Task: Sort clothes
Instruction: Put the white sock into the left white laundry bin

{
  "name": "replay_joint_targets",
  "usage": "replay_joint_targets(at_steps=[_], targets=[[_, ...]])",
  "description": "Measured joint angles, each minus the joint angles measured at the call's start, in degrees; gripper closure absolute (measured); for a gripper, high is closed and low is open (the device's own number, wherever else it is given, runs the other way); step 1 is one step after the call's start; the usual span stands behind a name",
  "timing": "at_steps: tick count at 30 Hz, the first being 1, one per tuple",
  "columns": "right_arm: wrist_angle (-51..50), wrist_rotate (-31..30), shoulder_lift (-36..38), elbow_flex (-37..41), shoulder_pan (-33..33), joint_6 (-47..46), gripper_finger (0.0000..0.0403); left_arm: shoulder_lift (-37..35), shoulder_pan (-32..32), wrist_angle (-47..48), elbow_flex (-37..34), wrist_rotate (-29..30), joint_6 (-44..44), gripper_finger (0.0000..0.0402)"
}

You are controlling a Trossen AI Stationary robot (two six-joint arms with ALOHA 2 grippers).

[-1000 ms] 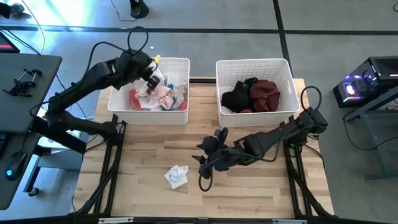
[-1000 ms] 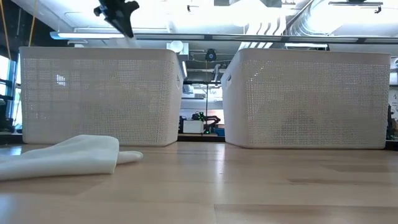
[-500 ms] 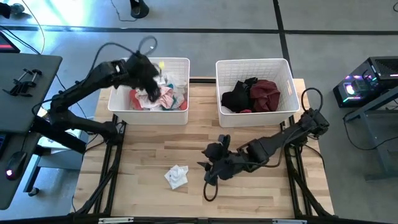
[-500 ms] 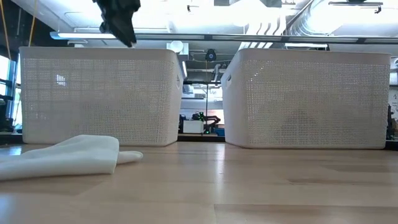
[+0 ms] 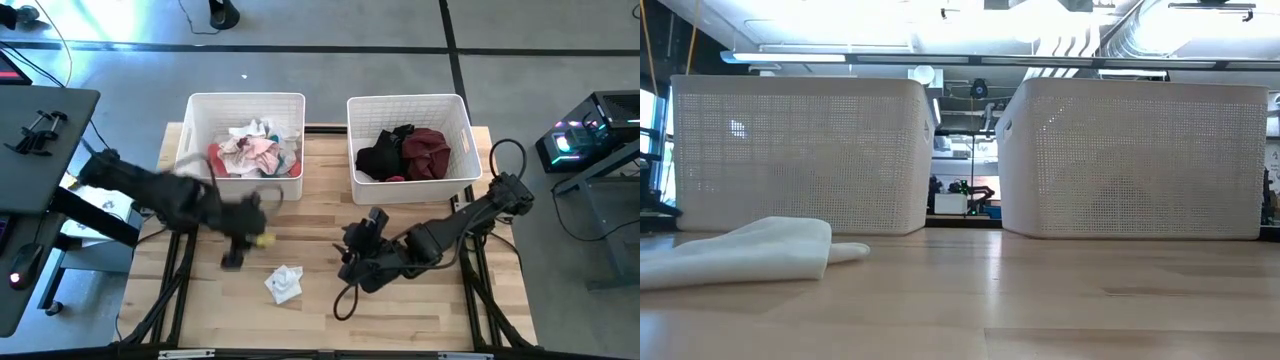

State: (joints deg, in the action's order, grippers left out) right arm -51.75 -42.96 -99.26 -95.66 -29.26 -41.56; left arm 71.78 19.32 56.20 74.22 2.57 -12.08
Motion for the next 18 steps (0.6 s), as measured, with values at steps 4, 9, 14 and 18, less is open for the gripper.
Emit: replay_joint_targets(at_steps=[4,9,14,18], targets=[[0.00,0.00,0.00,0.00,0.00,0.39,0.0204,0.48,6.67,-17.34,-13.49,1.12,-3.59,0.0305],[0.04,1.62,0.01,0.00,0.00,0.37,0.0204,2.97,9.44,-46.59,-29.19,0.69,-6.60,0.0302],[0.11,1.73,0.02,0.00,0.00,-0.03,0.0204,8.42,9.72,-58.99,-34.80,-0.20,-2.75,0.0277],[0.12,2.02,0.02,0.00,0.00,-1.28,0.0204,14.02,9.70,-61.52,-34.81,-0.45,1.88,0.0243]])
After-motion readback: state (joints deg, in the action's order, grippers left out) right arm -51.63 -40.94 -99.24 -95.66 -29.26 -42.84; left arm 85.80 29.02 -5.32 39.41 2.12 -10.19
